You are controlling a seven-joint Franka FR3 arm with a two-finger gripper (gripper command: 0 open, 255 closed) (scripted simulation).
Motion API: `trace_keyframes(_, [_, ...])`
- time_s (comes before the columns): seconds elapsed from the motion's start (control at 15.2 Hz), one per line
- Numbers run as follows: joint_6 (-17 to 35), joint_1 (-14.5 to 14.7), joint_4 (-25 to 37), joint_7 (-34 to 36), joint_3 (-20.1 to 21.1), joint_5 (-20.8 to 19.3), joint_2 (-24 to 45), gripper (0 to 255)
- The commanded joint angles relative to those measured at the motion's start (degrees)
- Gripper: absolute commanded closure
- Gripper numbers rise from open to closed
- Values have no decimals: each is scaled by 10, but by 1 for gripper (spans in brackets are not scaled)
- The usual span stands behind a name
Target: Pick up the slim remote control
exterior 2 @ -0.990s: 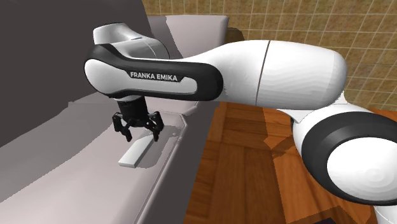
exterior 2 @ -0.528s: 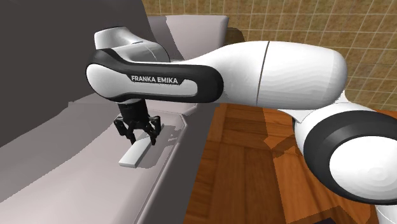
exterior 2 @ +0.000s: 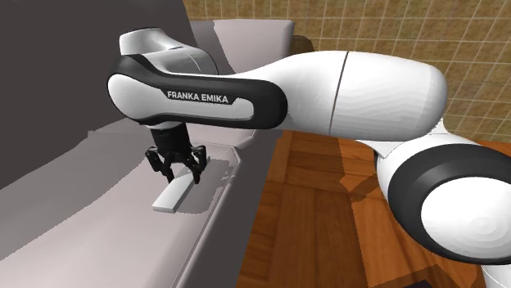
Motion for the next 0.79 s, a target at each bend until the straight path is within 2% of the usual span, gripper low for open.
trace_keyframes(0.0, [-18, 7, 25, -1, -1, -3, 6, 255])
trace_keyframes(0.46, [-97, 46, 141, -9, -9, -18, 38, 255])
trace_keyframes(0.73, [-165, 92, 262, -21, -22, -38, 83, 255])
